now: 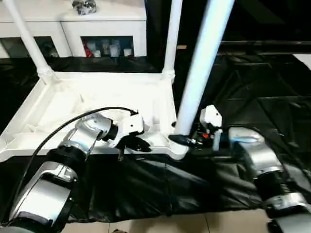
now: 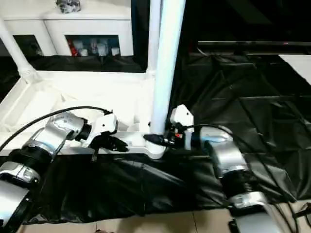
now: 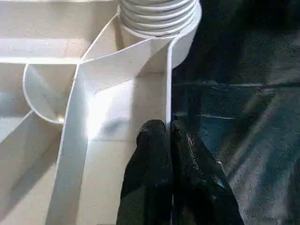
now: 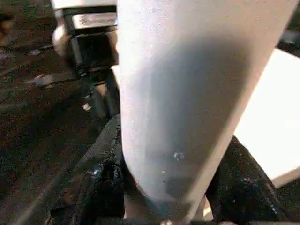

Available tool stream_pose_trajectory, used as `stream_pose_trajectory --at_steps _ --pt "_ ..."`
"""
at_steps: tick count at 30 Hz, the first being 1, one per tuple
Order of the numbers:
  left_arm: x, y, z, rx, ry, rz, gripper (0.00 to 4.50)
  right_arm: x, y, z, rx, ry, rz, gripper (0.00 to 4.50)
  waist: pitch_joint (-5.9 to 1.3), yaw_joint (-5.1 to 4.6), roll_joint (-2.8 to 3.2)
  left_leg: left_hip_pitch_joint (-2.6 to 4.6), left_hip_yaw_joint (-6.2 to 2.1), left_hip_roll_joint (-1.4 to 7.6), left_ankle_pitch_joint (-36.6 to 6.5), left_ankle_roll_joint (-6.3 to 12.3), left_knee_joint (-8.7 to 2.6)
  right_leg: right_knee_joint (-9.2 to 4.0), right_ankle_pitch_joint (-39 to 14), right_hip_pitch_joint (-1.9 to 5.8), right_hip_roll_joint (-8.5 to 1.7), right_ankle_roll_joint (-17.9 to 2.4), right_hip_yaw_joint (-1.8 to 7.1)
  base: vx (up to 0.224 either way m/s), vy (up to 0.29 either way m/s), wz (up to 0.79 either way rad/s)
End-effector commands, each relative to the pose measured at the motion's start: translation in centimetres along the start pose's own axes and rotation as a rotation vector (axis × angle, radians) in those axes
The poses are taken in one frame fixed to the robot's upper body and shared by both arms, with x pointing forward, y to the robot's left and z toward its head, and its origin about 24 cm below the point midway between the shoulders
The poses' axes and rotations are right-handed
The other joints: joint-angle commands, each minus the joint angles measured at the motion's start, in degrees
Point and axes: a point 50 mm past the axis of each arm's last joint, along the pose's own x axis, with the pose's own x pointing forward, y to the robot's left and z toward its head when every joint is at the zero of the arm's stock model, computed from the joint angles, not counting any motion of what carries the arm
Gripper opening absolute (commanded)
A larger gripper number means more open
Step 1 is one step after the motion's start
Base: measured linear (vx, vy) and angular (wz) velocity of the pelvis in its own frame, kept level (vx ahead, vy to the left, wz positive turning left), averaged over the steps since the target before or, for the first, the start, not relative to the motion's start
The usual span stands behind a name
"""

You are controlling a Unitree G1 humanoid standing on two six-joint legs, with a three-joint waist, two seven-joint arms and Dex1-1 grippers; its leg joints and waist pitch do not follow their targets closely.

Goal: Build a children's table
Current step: Insert table leg to table base

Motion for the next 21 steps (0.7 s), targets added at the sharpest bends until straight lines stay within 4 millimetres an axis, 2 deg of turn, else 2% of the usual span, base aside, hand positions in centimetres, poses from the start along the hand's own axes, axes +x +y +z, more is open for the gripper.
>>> stream_pose_trajectory --at_steps 1,2,3,4,7,11,14,21 --pt "1.4 0.6 2.8 0.014 -0.087 0.088 0.0 0.8 0.3 -4.1 0.101 0.178 -0.142 1.86 -2.2 -0.28 -0.39 1.2 -1.96 3.33 -20.72 -0.97 -4.09 -4.87 -23.9 1.16 -4.2 -10.99 2.51 -0.06 0.002 -0.05" --pt "1.4 0.7 2.8 0.013 -0.087 0.09 0.0 0.9 0.3 -4.1 0.102 0.177 -0.145 1.86 -2.2 -0.28 -0.39 1.2 -1.96 3.33 -20.72 -0.97 -4.09 -4.87 -23.9 1.16 -4.2 -10.99 2.51 -0.06 0.002 -0.05" --pt "2.1 1.0 3.4 -0.03 -0.098 0.173 0.0 1.6 -0.2 -4.1 0.129 0.167 -0.258 1.86 -2.18 -0.36 -0.35 1.3 -2.14 3.23 -21.54 -1.29 -4.07 -5.29 -26.8 1.03 -4.27 -9.78 2.47 -0.058 0.007 -0.06" --pt "2.4 1.1 3.8 -0.053 -0.108 0.215 0.0 1.9 -0.4 -4.1 0.139 0.167 -0.315 1.86 -2.04 -0.84 -0.2 1.1 -2.34 3.33 -22.18 -1.78 -4.31 -5.26 -27.7 0.89 -4.13 -9.2 2.49 -0.053 0.016 -0.09" --pt "3.4 1.4 4.9 -0.115 -0.119 0.321 0.0 2.7 -0.8 -4.2 0.156 0.172 -0.44 1.86 -2.18 -1.04 -0.28 1.49 -2.46 3.19 -24.28 -2.48 -4.32 -5.6 -28.51 0.56 -3.92 -8.23 2.29 -0.018 0.005 -0.03" --pt "4.3 1.4 5.4 -0.159 -0.107 0.397 0.0 3.2 -0.7 -4.5 0.221 0.155 -0.517 1.86 -2.32 -0.75 -0.28 1.48 -2.22 3.1 -23.45 -1.0 -4.3 -5.8 -23.93 0.44 -3.71 -8.7 2.39 0.0 0.0 0.0" --pt "4.6 1.1 5.5 -0.159 -0.106 0.391 0.0 3.3 -0.7 -4.8 0.253 0.152 -0.541 1.86 -2.45 -0.71 -0.24 1.28 -2.06 3.01 -22.41 -0.16 -4.21 -5.6 -21.33 0.63 -3.68 -9.34 2.47 0.0 0.0 0.0" --pt "5.0 0.3 5.8 -0.146 -0.111 0.351 0.0 3.9 -0.6 -5.0 0.308 0.156 -0.556 1.86 -2.49 -0.79 -0.16 0.98 -2.04 3.08 -20.98 0.41 -4.27 -5.28 -19.19 0.92 -3.64 -9.99 2.42 0.0 0.0 0.0"
